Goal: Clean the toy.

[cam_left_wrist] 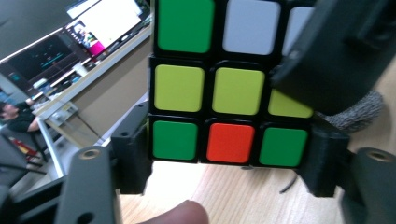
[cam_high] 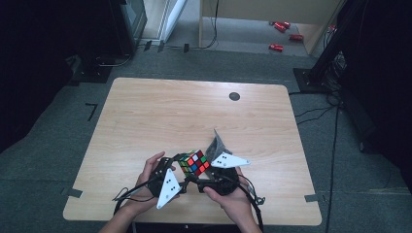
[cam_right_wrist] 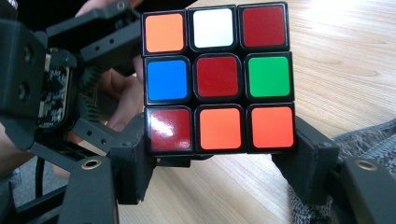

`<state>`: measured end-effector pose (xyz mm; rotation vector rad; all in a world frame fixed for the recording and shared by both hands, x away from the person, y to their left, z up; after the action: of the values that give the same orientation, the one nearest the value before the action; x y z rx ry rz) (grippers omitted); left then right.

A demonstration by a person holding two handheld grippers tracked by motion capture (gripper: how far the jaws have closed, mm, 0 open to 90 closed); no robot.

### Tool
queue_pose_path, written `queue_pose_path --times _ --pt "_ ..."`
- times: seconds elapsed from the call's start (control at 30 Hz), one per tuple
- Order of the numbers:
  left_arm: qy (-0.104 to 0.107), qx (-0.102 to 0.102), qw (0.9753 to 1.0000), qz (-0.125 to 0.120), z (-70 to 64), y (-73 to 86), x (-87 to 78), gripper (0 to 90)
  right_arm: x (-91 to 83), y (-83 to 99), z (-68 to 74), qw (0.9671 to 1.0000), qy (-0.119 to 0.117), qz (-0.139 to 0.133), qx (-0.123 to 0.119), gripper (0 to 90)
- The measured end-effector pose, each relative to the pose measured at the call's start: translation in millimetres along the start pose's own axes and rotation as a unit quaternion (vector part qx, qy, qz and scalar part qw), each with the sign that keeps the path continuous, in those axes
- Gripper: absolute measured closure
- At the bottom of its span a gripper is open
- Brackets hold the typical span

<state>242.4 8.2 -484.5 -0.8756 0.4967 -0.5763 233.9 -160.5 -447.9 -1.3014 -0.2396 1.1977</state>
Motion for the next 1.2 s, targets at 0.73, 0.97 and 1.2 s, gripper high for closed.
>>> queue_pose_path --times 0.73,0.97,1.2 --pt "0.042 -0.172 0.9797 0.094 34.1 23.8 4.1 34.1 -23.5 1.6 -40.5 0.9945 0.091 -0.036 -0.036 29.9" --pt "0.041 -0.215 0.9714 0.092 44.7 26.8 1.5 34.2 -8.2 21.8 -60.1 0.9919 0.115 0.022 -0.05 30.1" --pt "0.042 -0.238 0.9663 0.087 50.3 28.0 -0.4 34.2 4.6 39.0 -75.8 0.9867 0.149 0.06 -0.028 31.0"
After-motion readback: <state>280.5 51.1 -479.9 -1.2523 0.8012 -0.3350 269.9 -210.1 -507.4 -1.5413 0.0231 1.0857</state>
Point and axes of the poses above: each handheld gripper's, and its own axes: x roughly forward along the jaws, y roughly out of its underside, z roughly to its left, the point moved 3 cm from there along x, roughly forward along the jaws, and after that the axes turned 7 degrees about -y, right-handed, at the moved point
